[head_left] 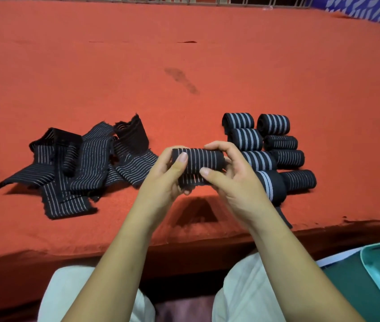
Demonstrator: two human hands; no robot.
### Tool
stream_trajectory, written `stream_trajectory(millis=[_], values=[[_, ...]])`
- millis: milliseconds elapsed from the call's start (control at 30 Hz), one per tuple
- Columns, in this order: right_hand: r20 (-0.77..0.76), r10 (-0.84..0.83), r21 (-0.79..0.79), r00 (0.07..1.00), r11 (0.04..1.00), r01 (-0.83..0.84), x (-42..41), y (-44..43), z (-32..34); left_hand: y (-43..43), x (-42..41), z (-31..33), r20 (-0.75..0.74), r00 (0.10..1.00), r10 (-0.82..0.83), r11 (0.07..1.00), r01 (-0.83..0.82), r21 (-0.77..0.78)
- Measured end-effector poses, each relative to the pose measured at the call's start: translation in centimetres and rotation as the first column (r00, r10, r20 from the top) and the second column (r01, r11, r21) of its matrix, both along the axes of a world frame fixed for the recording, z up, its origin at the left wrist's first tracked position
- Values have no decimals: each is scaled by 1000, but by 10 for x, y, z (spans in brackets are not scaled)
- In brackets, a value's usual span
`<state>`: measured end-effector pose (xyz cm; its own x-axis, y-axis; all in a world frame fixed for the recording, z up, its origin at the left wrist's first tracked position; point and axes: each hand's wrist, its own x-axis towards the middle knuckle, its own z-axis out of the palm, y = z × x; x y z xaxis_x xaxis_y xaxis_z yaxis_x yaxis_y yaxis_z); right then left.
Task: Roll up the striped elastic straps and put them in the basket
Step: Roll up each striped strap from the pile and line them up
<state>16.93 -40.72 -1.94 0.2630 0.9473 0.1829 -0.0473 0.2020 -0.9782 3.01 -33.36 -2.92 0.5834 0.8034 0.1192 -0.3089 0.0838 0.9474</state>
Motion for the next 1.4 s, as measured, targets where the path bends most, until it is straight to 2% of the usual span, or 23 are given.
stream_trajectory(millis=[67, 133, 233, 333, 500, 600, 767, 900, 1033, 1200, 1333, 1400], values=[[42, -53, 2, 998, 999, 53, 7, 5, 4, 8, -1, 1, 8, 1000, -29, 999, 29, 22], [149, -101, 8, 984, 995, 101, 17, 10, 10, 20, -2, 2, -64, 998, -26, 995, 32, 92], [278, -85, -30, 957, 995, 97, 38, 23, 22, 42, 2, 9, -150, 988, -18, 974, 51, 223], [372, -64, -83, 926, 991, 101, 63, 48, 32, 68, 14, 16, -213, 977, -26, 967, 78, 241], [560, -42, -123, 827, 983, 134, 104, 104, 32, 121, 50, 10, -247, 968, 30, 968, 33, 249], [655, -10, -172, 756, 972, 162, 125, 139, 20, 154, 78, -5, -359, 925, 124, 948, -4, 318], [819, 81, -257, 568, 937, 237, 148, 189, -9, 198, 110, -35, -499, 848, 181, 937, 6, 349], [888, 71, -224, 455, 930, 292, 157, 220, -18, 222, 129, -48, -519, 826, 220, 917, 6, 398], [939, 47, -180, 342, 912, 369, 160, 241, -30, 240, 149, -60, -551, 755, 354, 834, 12, 552], [950, 170, -265, 262, 884, 385, 160, 248, -33, 245, 154, -68, -650, 657, 381, 819, 86, 567], [950, 136, -243, 282, 887, 394, 154, 244, -14, 242, 136, -49, -679, 618, 397, 845, 43, 532], [944, 90, -216, 318, 897, 386, 142, 238, -3, 239, 115, -28, -639, 655, 403, 846, -1, 533]])
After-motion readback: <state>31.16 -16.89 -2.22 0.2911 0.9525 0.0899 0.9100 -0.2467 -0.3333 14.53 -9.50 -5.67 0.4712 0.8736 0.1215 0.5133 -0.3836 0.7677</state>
